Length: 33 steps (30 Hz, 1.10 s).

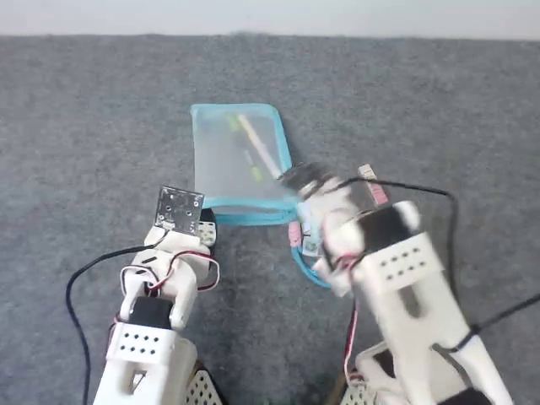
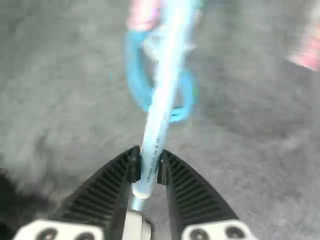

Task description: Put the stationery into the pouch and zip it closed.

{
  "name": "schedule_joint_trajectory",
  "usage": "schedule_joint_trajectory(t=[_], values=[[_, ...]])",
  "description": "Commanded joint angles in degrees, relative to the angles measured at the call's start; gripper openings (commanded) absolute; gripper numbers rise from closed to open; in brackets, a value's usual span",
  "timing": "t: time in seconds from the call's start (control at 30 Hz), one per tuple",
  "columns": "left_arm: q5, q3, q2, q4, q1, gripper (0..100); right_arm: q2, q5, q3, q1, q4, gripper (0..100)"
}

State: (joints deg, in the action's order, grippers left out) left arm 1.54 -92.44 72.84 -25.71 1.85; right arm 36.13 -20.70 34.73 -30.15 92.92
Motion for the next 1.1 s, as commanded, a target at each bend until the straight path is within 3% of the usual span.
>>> schedule_joint_trajectory(t=[0.0,0.43,0.73,1.07], values=[[-0.18,1.19,-0.26,1.85,1.05,1,2.59,-1.85,-0.97,-7.60,2.42,0.7],[0.00,1.19,-0.09,1.76,1.14,1,2.68,-1.14,-1.58,-8.13,1.36,0.7],[0.09,1.10,0.00,1.76,1.14,1,2.95,0.18,-10.99,-8.13,6.02,0.7],[0.09,1.10,0.00,1.85,1.14,1,11.12,2.55,-11.08,-2.15,3.65,0.7]])
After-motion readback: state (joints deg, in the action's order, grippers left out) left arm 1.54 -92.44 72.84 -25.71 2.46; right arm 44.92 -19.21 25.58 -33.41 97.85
